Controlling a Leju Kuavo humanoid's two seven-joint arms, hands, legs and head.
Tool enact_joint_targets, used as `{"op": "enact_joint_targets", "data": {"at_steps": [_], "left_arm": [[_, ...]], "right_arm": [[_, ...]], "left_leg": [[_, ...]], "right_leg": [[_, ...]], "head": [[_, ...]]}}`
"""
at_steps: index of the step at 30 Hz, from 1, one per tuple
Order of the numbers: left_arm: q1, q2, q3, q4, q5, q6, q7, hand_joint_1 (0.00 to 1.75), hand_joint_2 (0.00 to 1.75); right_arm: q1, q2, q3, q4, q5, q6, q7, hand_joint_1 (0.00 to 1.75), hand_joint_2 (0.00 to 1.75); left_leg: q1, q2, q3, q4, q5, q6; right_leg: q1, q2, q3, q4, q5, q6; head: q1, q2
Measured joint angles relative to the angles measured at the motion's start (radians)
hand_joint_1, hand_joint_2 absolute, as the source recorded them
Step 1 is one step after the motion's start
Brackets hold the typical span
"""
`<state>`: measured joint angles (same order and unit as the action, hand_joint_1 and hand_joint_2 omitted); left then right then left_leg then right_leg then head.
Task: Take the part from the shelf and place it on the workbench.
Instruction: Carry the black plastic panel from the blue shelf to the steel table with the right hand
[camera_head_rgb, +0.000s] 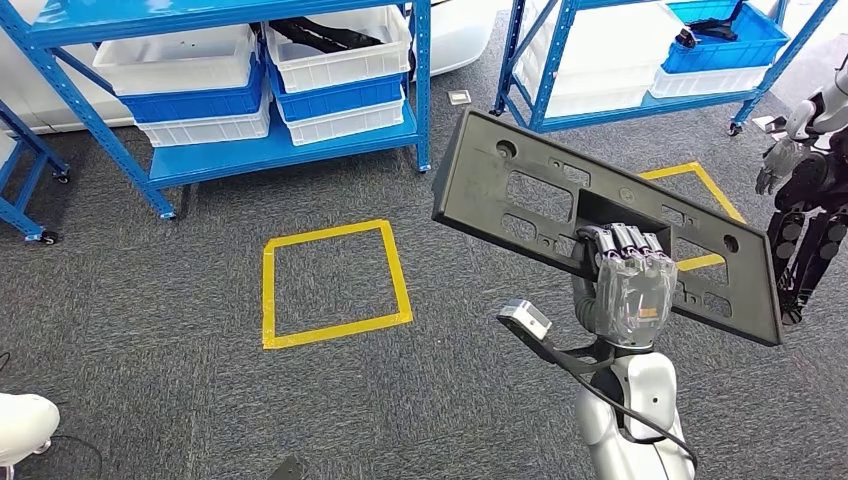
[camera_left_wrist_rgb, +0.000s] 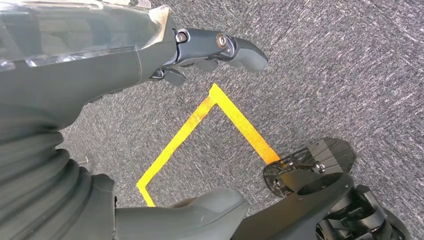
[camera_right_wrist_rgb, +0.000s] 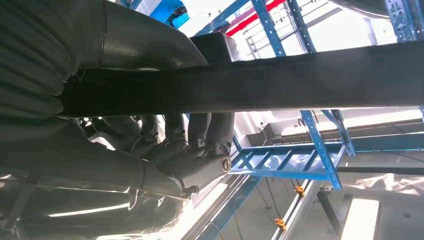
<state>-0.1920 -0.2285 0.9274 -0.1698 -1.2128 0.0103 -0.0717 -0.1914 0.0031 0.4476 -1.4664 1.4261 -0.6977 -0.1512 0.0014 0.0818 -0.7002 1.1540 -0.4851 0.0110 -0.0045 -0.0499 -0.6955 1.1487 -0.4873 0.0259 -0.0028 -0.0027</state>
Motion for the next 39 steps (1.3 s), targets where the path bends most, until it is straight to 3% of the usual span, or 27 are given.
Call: {"op": "enact_joint_targets", "data": {"at_steps": [11,29,39], "left_arm": [[0.0,0.0,0.0,0.0,-0.01,-0.004,-0.004,0.0,1.75],[0.0,-0.001,0.0,0.0,-0.023,-0.01,-0.011,0.0,1.75],[0.0,0.001,-0.001,0.0,-0.026,-0.017,-0.019,0.0,1.75]], "right_arm": [[0.002,0.01,-0.015,0.0,-0.006,0.0,-0.012,1.75,1.75],[0.012,0.038,-0.081,0.0,-0.054,0.0,-0.113,1.75,1.75],[0.019,0.061,-0.126,0.0,-0.084,0.0,-0.174,1.75,1.75]], "left_leg": [[0.0,0.0,0.0,-0.003,0.0,0.001],[0.0,0.0,0.001,-0.012,0.001,0.002],[-0.004,-0.001,0.004,-0.012,0.002,0.005]], "right_leg": [[0.001,0.0,0.003,-0.006,0.001,0.001],[0.001,0.0,0.008,-0.021,0.003,0.004],[-0.008,0.0,0.01,-0.024,0.008,0.012]], "head": [[0.0,0.0],[0.0,0.0],[0.0,0.0]]}}
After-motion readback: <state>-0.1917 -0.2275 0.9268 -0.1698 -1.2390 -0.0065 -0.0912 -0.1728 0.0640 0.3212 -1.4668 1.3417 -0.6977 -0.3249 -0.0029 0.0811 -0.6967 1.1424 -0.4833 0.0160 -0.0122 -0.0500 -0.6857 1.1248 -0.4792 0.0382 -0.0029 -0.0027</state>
